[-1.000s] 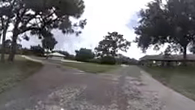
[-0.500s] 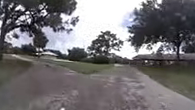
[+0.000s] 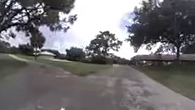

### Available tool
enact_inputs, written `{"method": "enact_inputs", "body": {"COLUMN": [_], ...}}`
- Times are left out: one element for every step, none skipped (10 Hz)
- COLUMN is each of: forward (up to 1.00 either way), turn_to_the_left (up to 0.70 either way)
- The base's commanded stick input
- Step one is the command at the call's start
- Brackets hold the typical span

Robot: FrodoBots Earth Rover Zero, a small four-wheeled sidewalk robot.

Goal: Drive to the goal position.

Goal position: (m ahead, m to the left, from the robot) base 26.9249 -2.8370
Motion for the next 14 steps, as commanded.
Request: {"method": "enact_inputs", "body": {"forward": [0.70, 0.70, 0.70, 0.70, 0.70, 0.70, 0.70, 0.70, 0.70, 0.70, 0.70, 0.70, 0.70, 0.70], "turn_to_the_left": [0.00, 0.00, 0.00, 0.00, 0.00, 0.00, 0.00, 0.00, 0.00, 0.00, -0.15, -0.34, -0.35, -0.35]}}
